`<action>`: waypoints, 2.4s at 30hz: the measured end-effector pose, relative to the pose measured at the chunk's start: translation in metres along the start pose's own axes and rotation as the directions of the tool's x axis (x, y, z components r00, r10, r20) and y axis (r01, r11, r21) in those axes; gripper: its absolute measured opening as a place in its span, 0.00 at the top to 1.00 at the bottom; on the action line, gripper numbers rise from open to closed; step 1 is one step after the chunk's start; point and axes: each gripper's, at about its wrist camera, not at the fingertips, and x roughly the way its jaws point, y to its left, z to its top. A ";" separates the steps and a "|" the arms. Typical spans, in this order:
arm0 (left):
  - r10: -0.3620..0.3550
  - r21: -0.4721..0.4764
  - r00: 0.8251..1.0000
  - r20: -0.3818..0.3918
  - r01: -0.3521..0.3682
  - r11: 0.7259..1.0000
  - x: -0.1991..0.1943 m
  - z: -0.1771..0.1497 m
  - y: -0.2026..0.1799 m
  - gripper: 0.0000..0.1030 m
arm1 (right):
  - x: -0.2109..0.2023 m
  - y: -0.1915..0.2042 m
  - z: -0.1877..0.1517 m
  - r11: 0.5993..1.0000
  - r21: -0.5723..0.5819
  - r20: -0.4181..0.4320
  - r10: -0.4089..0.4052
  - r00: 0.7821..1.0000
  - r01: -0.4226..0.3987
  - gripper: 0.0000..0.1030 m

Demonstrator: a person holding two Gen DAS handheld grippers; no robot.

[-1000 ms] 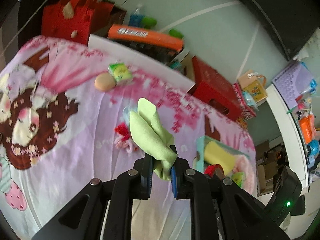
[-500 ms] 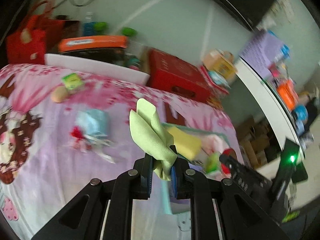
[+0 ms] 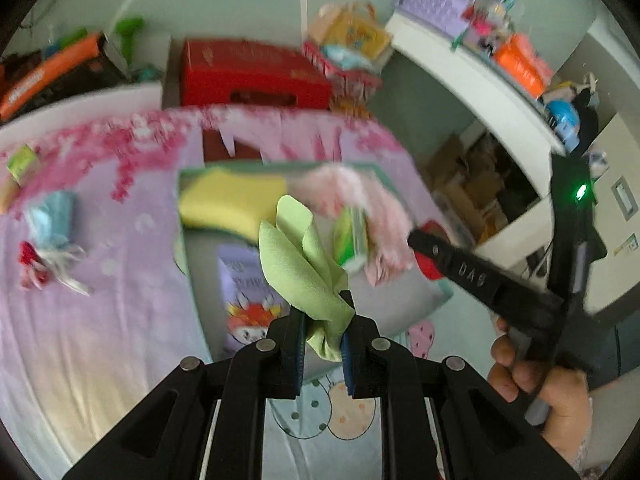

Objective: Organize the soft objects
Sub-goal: 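Carry the cloth and tape over the tray and open both tools to release, then move both tools back over the bed toward the blue mask and red hair tie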

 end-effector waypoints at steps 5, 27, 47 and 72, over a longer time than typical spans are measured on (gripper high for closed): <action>0.018 -0.016 0.993 -0.119 -0.020 1.000 0.039 -0.011 0.000 0.85 | 0.021 0.004 -0.008 1.000 -0.016 -0.077 0.008 0.997 -0.009 0.88; 0.136 -0.084 0.990 -0.039 -0.139 0.987 0.002 0.004 0.021 0.27 | 0.014 0.009 -0.005 0.999 -0.041 -0.082 -0.017 0.996 0.014 0.16; 0.263 -0.174 0.965 0.002 -0.259 0.950 0.007 0.006 0.051 0.05 | 0.015 0.020 -0.006 0.993 -0.105 -0.079 -0.060 0.995 0.052 0.00; 0.497 -0.529 0.866 0.054 -0.398 0.750 -0.103 -0.006 0.210 0.05 | 0.015 0.178 -0.015 0.941 -0.295 0.044 0.188 0.981 -0.167 0.00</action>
